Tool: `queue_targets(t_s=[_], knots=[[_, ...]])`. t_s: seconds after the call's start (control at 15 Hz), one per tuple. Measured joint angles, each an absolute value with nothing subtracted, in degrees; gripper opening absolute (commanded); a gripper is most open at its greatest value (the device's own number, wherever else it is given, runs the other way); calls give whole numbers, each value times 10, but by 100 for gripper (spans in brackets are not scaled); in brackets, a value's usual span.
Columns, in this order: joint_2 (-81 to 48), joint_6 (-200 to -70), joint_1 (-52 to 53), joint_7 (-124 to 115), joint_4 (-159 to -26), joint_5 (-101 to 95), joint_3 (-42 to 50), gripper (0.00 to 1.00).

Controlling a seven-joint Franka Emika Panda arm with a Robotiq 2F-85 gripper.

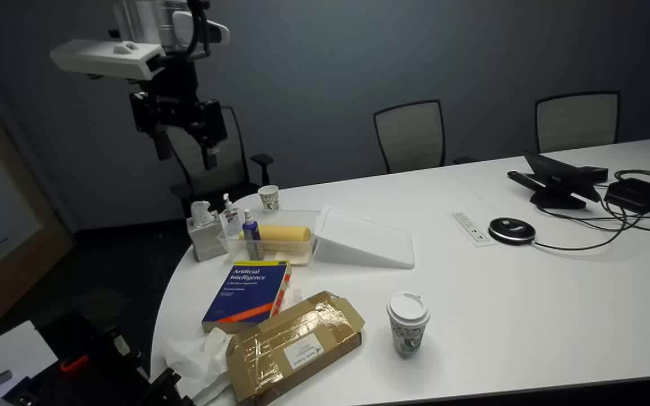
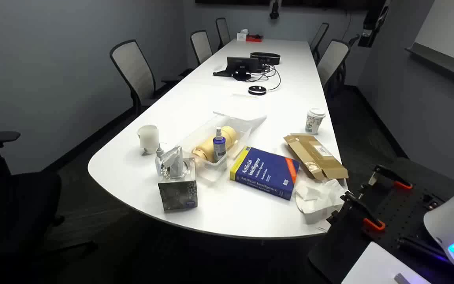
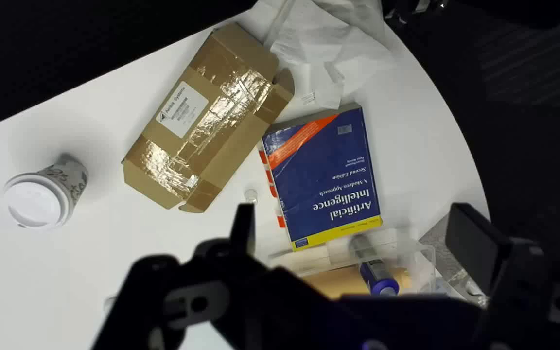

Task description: Remove the blue bottle from the lunchbox and put it on the table

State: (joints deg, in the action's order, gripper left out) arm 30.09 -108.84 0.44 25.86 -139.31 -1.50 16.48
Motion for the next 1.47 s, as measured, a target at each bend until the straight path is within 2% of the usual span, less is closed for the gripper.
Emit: queue_targets(t_s=[1.07, 1.47], knots=[[300, -1089, 4, 257, -1393, -15, 163, 100], [252, -1137, 17, 178, -1389, 48, 91, 100]])
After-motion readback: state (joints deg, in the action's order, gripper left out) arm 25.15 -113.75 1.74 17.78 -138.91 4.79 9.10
